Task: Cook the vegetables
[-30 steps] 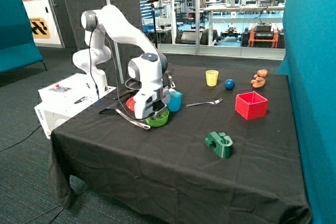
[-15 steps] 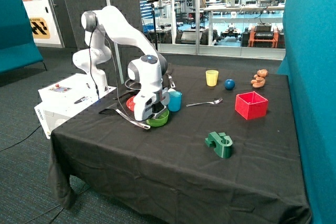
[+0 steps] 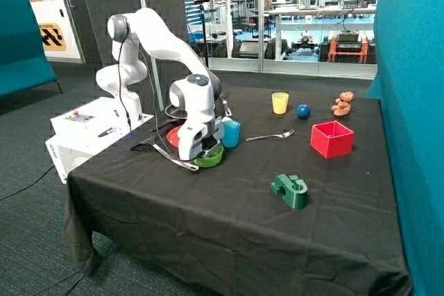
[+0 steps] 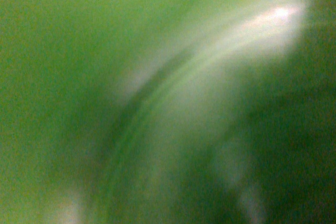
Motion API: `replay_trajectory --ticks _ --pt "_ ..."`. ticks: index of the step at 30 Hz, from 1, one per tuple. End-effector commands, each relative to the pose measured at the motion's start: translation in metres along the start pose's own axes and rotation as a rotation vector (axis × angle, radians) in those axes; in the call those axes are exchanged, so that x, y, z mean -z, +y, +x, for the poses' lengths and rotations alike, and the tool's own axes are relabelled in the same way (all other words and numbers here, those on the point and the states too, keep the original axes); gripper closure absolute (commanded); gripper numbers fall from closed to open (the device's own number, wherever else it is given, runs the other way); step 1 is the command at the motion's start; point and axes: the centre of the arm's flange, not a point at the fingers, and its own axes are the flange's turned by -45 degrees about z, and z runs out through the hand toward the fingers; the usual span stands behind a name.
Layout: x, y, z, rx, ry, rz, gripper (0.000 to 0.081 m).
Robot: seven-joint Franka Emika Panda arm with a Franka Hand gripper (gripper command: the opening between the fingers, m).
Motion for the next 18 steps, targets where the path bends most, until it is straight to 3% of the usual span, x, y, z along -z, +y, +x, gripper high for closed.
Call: replay_trajectory --ticks 1,18 --pt "0.0025 -0.008 -0.0057 0.011 0.0065 -0.0064 0.0793" --pt "0.0051 -0.0063 -0.0102 0.012 0.0065 -0.0064 0.0808"
